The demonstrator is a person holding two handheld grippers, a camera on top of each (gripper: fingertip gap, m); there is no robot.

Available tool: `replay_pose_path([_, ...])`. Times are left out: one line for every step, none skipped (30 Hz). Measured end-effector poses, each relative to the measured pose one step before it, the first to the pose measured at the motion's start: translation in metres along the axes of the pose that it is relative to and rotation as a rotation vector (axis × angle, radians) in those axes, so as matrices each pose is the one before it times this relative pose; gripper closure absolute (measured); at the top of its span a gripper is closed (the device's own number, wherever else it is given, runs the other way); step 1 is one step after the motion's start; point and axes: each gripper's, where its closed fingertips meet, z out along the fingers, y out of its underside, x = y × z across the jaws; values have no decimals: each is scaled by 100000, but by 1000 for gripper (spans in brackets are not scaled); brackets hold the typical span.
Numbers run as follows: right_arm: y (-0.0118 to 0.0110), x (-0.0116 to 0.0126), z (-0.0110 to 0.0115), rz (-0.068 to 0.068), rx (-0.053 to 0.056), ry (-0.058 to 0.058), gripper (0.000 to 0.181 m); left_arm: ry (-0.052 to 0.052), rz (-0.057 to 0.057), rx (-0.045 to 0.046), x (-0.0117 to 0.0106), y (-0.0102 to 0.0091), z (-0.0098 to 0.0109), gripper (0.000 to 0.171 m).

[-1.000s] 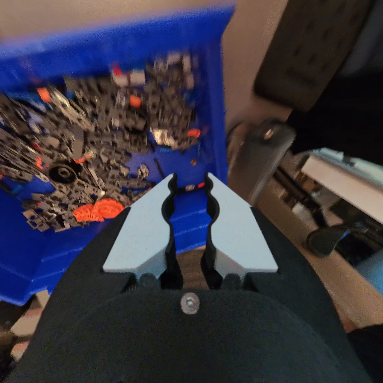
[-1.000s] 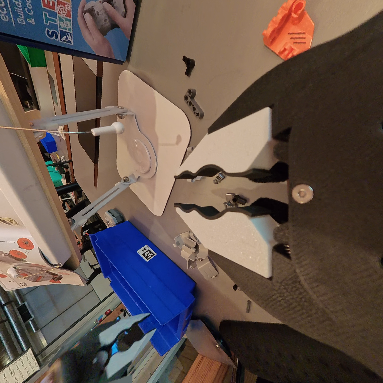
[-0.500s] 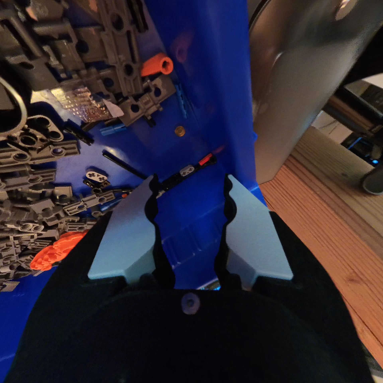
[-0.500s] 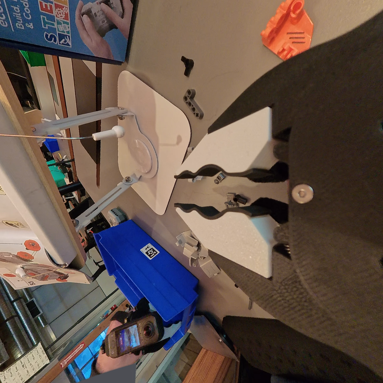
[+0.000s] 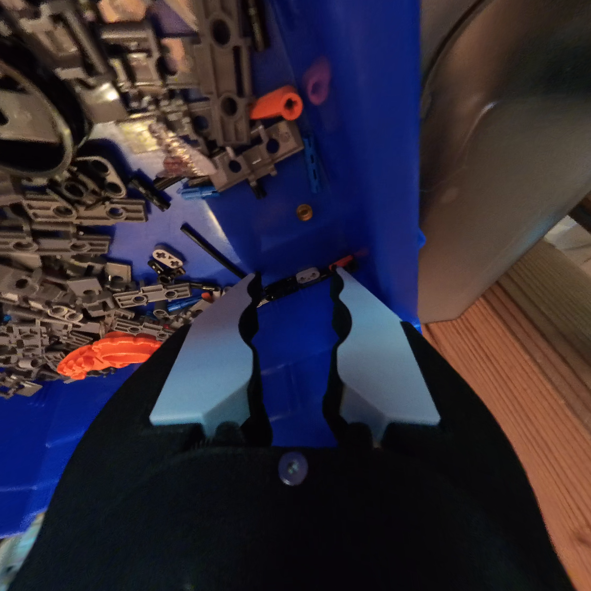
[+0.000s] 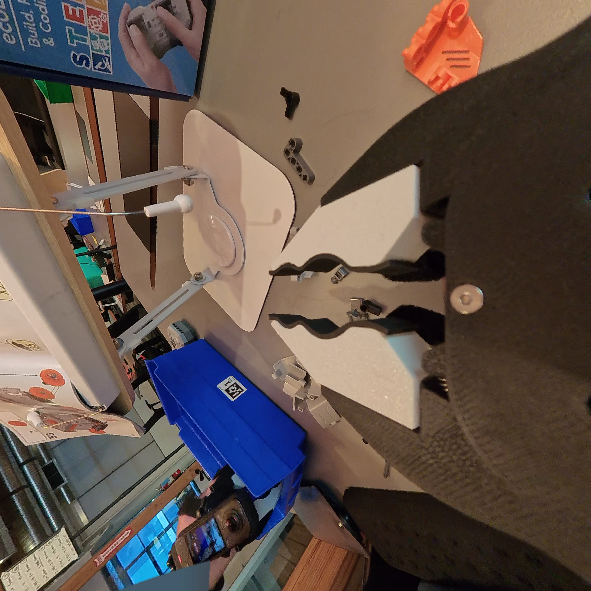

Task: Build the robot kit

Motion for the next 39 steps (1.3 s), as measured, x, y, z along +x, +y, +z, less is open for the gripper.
replay_pose_path([4,-1,7,-7,-39,-7,160,410,-3714,1137,-85,-48,-19,131])
replay_pose_path([2,-3,-1,19,-15,-15,160,2563,-1587,650,165,59,-79,128])
replay_pose_path([-8,12,0,50,-1,-19,160,2385,-1871,643,61,-2,-126,120])
replay_pose_path([10,0,-1,92,-39,-49,160,2790,-2861,-247,-4,93,-184,109])
replay_pose_path([2,12,3,43,22,16,160,3035,-3748,-1346,-117,270,-304,100])
replay_pose_path([0,5,0,11,-1,41,160,6843,-4611,64,413,74,-490,102])
replay_pose_path([17,-6,10,4,-143,-33,160,5822,-4009,1617,323,-178,-612,105])
replay_pose_path([13,-9,13,-79,-91,-27,160,3474,-2188,1529,103,-124,-704,101])
replay_pose_path([-9,-10,-7,-108,72,26,160,5047,-2697,1318,358,-31,-722,92])
replay_pose_path([-13,2,-12,-7,113,0,160,7706,-4635,2250,769,-186,-674,89])
replay_pose_path([-18,-1,-20,59,134,-57,160,8681,-3335,2274,1088,-177,-543,91])
replay_pose_path([-34,0,-27,38,199,-41,160,6000,-1322,1916,883,-89,-305,89])
replay_pose_path([-23,3,-17,50,173,-37,160,4056,-1766,1635,616,-41,-21,84])
replay_pose_path([1,-1,-5,99,39,-55,160,5141,-3126,-11,719,250,245,79])
replay_pose_path([19,3,-8,158,-133,-58,160,3808,-2354,-737,568,321,455,70])
replay_pose_path([10,9,-3,125,-66,-35,159,1516,-1513,878,310,32,540,59])
replay_pose_path([-7,15,-12,81,81,-21,160,2198,-1986,957,443,38,603,54])
replay_pose_path([-20,10,-3,105,95,-12,160,2871,-2347,-410,544,208,644,52])
replay_pose_path([0,10,2,133,8,-18,160,2667,-1570,843,568,-98,542,51])
replay_pose_path([12,13,14,97,-104,-10,159,1358,-1529,556,415,-72,499,52])
replay_pose_path([10,7,20,32,-137,14,159,677,-1889,-1682,280,196,437,54])
replay_pose_path([22,2,13,10,-120,0,159,-759,-2070,-285,4,-94,274,48])
replay_pose_path([11,-2,12,6,-105,0,159,-740,-1798,285,-70,-95,188,47])
replay_pose_path([11,-3,6,-45,-58,25,159,-846,-1313,-906,-120,70,175,45])
replay_pose_path([0,-9,7,-107,-15,49,159,-302,-1712,-167,-153,-49,95,45])
replay_pose_path([11,-4,-2,-121,-23,38,159,120,-1095,448,-109,-107,94,44])
replay_pose_path([-3,-13,-10,-109,31,7,159,-61,-217,-476,-51,57,167,42])
replay_pose_path([-20,-6,-12,-65,129,9,159,-706,-860,-623,-166,49,195,40])
replay_pose_path([-11,-4,-22,34,113,-25,159,-723,-970,138,-200,-60,214,40])
replay_pose_path([10,-4,-10,138,-27,-57,159,-57,-8,1078,-73,-176,242,37])
replay_pose_path([15,-6,-10,88,-30,-34,159,-991,7,1686,-223,-252,169,38])
replay_pose_path([-1,2,-18,7,28,6,160,-992,-607,2965,-268,-434,171,41])
replay_pose_path([-2,0,-8,18,28,3,160,-671,40,1574,-113,-157,266,40])
replay_pose_path([-10,3,3,75,40,-3,160,-2410,1128,920,-296,-65,9,46])
replay_pose_path([3,11,3,40,16,1,160,-1232,-47,2237,-243,-258,-126,53])
replay_pose_path([3,7,6,5,-61,-7,159,465,1331,3966,80,-715,-364,57])
replay_pose_path([16,-8,21,-49,-120,-3,159,838,2776,4764,327,-925,-562,53])
replay_pose_path([10,0,4,-11,-87,1,159,-1068,2894,1324,122,-446,-673,56])
replay_pose_path([-17,11,-5,100,71,-5,159,-2494,1241,-2822,-175,250,-683,52])
